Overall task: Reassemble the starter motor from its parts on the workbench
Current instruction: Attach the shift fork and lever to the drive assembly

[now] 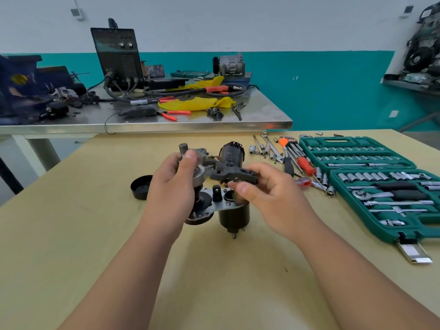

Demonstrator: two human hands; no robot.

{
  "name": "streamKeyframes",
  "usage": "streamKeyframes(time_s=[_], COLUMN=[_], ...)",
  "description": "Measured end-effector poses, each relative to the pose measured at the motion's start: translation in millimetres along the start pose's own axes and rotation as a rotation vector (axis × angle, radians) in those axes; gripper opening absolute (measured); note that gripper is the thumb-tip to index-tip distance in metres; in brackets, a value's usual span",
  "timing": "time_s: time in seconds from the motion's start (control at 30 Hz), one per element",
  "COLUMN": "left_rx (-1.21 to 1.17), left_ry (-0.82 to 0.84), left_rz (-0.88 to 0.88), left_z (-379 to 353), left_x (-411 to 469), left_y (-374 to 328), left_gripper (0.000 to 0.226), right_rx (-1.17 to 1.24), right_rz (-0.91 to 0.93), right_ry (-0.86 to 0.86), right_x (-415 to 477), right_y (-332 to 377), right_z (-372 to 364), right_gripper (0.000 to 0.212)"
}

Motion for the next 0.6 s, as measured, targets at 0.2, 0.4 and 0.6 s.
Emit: streamKeyframes(time_s=[0.2,0.4,0.6], left_rx=[0.003,-0.046,-0.020], left_ry=[0.120,0.094,0.133], left_rz=[-0.051,-0.061,-0.073], left_z=[-7.2,-5.6,-5.0], left_x=[-6.2,-3.2,0.5], left_y=[-11.6,-13.6,-10.9], left_gripper=[0.027,0.020,0.022], right_rx=[0.022,0.089,-0.175], right_rz=[0.006,-0.001,0.034], right_ry=[-0.064,0.025,0.071], right_x=[5.0,6.9,19.3], right_y=[-4.8,-7.9,0.3], right_z=[7.3,-1.1,14.8], right_gripper=[0.018,0.024,0.017])
Point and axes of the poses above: each hand's wrist, its own x-axis towards the middle knuckle, its own z-axis out of the back of the hand, y = z × x, the point moved 7 cm from there along x, towards the middle knuckle, and after that the axes turned 9 degrees about -y, right-handed, at the moved point
